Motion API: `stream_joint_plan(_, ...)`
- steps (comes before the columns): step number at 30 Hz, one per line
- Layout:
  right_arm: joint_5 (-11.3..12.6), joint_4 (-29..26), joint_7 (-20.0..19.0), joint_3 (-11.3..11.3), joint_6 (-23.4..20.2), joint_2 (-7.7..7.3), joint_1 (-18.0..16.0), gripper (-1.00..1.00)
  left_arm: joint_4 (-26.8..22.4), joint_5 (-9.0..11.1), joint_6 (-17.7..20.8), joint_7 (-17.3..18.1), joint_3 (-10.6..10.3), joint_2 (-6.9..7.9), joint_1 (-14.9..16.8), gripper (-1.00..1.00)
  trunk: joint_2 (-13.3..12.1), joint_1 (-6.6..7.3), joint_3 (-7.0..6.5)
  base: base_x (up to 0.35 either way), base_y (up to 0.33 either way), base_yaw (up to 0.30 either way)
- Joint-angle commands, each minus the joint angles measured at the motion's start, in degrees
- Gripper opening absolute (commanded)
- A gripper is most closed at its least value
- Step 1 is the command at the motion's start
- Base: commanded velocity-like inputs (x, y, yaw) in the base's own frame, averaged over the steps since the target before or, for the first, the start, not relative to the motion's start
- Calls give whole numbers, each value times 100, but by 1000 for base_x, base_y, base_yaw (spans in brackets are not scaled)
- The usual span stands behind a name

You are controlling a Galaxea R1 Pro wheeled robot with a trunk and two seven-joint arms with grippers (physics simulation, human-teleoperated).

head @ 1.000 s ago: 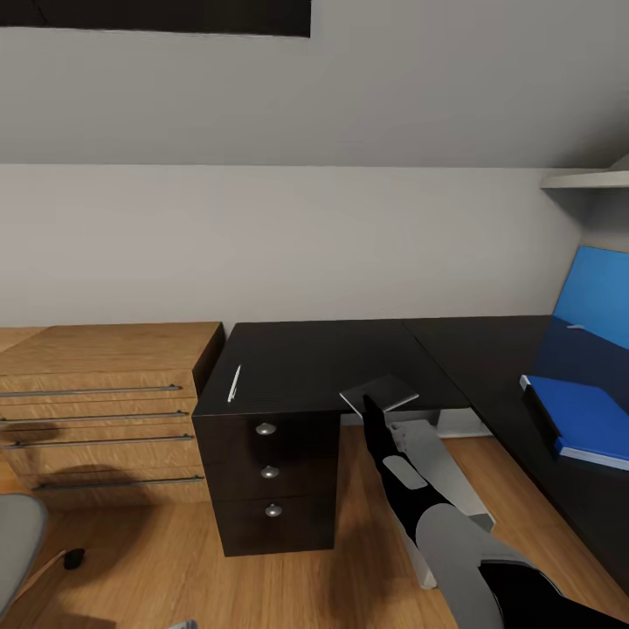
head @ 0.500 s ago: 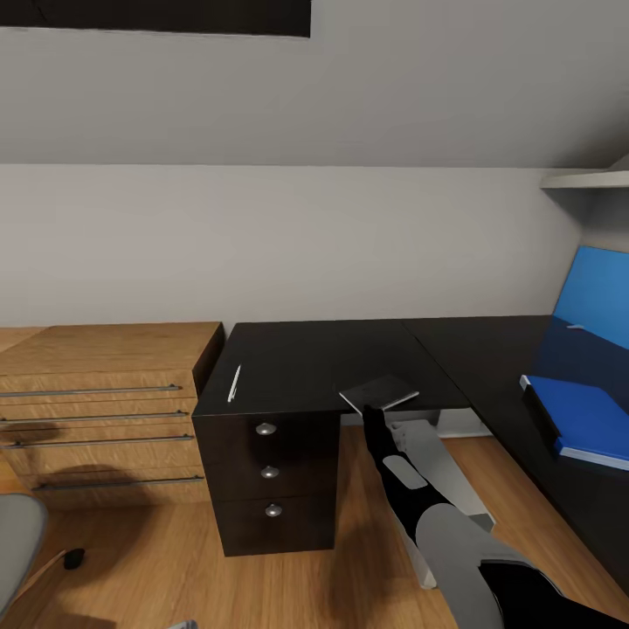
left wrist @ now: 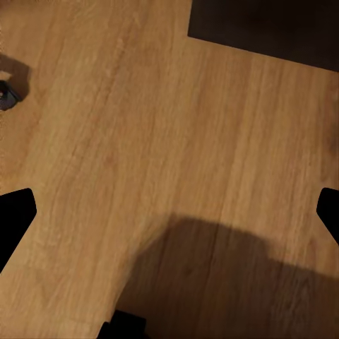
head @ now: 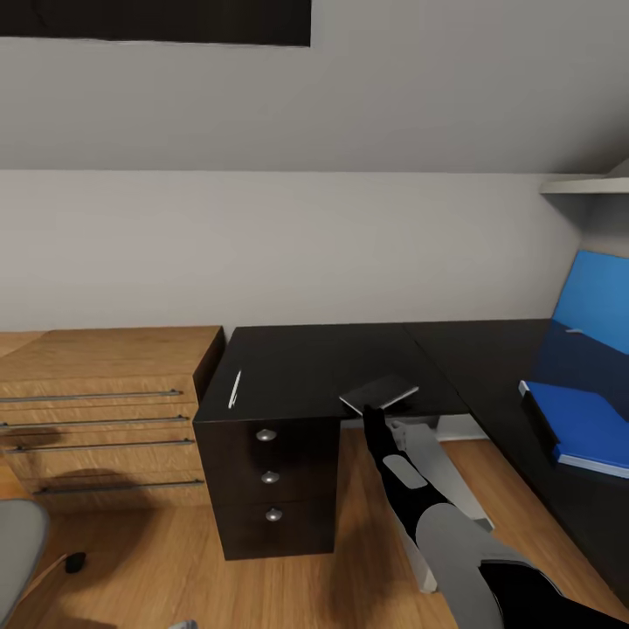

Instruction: In the bedroom, organize the workspace by keeping the computer under the desk, ensuring the monitor is on the desk, placing the keyboard on the desk next to the monitor, placing the mouse on the desk next to the keyboard, moving the folder from the swivel chair onto the desk next to the mouse, stacking the notebook on top of the folder with the pen on top of the notebook, and positioning the swivel chair next to the desk.

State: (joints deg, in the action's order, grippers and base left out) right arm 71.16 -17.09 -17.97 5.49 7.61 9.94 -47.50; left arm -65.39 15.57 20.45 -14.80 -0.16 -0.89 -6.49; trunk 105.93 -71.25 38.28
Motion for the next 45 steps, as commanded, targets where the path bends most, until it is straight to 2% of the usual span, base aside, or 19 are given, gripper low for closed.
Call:
stream_joint_plan(1, 35, 7, -68, 38, -5, 5, -5, -100, -13, 60, 21, -38, -5, -3, -1, 100, -39, 23, -14, 0, 0, 0)
stream_joint_plan(12, 15, -368, -181, 31, 11, 5, 23, -100, -14, 54, -23, -40, -10, -9, 0, 100, -480, 264, -211, 0, 0, 0)
stream_joint_plan(13, 7, -548, -193, 31, 9, 5, 47, -100, 2, 58, -270, -40, -15, -16, -1, 100, -520, 286, -229, 0, 0, 0)
stream_joint_plan(17, 10, -711, -196, 40, 13, 4, 64, -100, 157, 51, -625, -40, -34, -27, -1, 100, -681, 374, -301, 0, 0, 0)
stream_joint_plan(21, 23, -886, -183, 45, 18, -77, 104, -100, 312, 46, -785, -48, -89, -36, 1, 100, -841, 462, -373, 0, 0, 0)
stream_joint_plan(24, 39, -1303, -109, 53, 11, -216, 247, -100, 407, 44, -864, -60, -182, -38, 1, 100, -961, 528, -427, 0, 0, 0)
stream_joint_plan(25, 51, -1838, 154, 56, 2, -331, 457, -100, 436, 43, -887, -62, -216, -38, 3, 100, -1002, 550, -445, 0, 0, 0)
stream_joint_plan(27, 63, -2298, 520, 56, -6, -435, 652, -100, 446, 43, -894, -60, -227, -38, 2, 100, -1082, 594, -480, 0, 0, 0)
stream_joint_plan(29, 81, -3034, 1222, 65, -21, -635, 932, -100, 456, 46, -898, -59, -235, -41, 0, 100, -1122, 616, -498, 0, 0, -3)
stream_joint_plan(32, 158, -3399, 1676, 94, -27, -805, 1043, -100, 477, 49, -895, -58, -241, -42, 1, 100, -1122, 616, -498, 0, 0, -40)
stream_joint_plan(34, 254, -3494, 1821, 119, -34, -896, 1071, -100, 516, 50, -895, -58, -248, -42, 2, 100, -1122, 616, -498, 0, 0, -104)
stream_joint_plan(36, 484, -3575, 1956, 161, -60, -1035, 1095, -100, 612, 46, -894, -58, -255, -43, 0, 100, -1122, 616, -498, 0, 0, -180)
stream_joint_plan(37, 685, -3606, 2011, 181, -91, -1122, 1104, -100, 668, 45, -894, -58, -256, -43, 0, 100, -1122, 616, -498, 0, 0, -218)
stream_joint_plan(39, 907, -3626, 2050, 193, -138, -1212, 1110, -100, 706, 44, -895, -58, -256, -43, -1, 100, -1122, 616, -498, 0, 0, -231)
stream_joint_plan(40, 1124, -3639, 2084, 201, -186, -1294, 1114, -100, 730, 44, -896, -58, -256, -43, 0, 100, -1122, 616, -498, 0, 0, -247)
stream_joint_plan(42, 1393, -3653, 2134, 208, -242, -1396, 1117, -100, 751, 43, -896, -58, -256, -43, 0, 100, -1122, 616, -498, 0, 0, -254)
stream_joint_plan(45, 1586, -3662, 2195, 213, -279, -1480, 1119, -100, 764, 43, -899, -58, -257, -43, 2, 100, -1122, 616, -498, 0, 0, -261)
